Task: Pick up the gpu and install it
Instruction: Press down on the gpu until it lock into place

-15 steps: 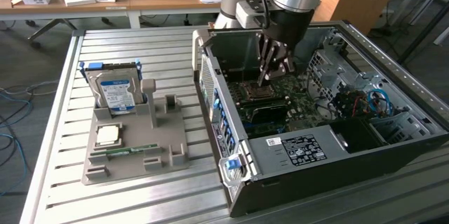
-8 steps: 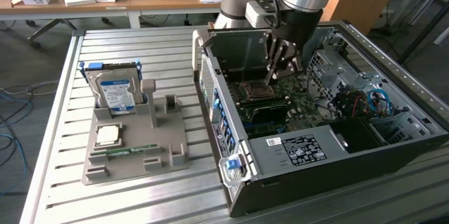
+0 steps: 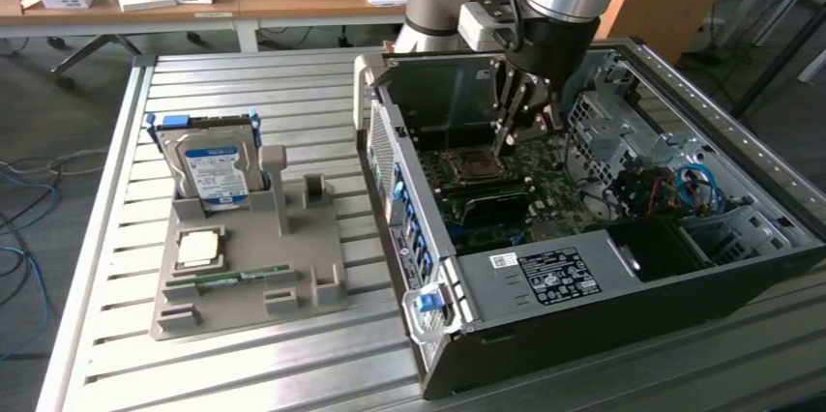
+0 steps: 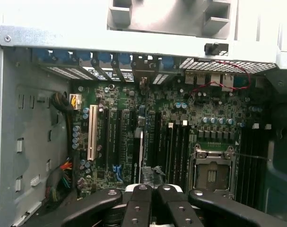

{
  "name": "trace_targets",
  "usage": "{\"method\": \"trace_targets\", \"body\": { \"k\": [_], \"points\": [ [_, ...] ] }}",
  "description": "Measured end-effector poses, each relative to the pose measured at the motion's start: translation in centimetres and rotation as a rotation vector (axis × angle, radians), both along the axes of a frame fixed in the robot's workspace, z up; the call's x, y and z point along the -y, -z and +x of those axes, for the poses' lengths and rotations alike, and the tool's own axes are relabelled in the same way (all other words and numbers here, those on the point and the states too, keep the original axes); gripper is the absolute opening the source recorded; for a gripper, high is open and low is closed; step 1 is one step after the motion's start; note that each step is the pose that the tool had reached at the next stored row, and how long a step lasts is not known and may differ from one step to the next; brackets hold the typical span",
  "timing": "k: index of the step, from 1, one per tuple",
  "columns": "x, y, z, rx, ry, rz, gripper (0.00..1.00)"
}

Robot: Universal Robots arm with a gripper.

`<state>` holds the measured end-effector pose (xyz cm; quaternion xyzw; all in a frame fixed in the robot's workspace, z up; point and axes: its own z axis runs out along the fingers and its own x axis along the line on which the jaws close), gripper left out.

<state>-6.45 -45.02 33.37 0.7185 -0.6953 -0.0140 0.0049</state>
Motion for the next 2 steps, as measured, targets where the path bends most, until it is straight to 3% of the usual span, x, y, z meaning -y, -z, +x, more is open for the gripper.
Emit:
{"method": "trace_targets", "body": {
  "k": [2],
  "points": [
    [0.0, 0.0, 0.0, 0.0, 0.0, 0.0, 0.11]
  ]
}}
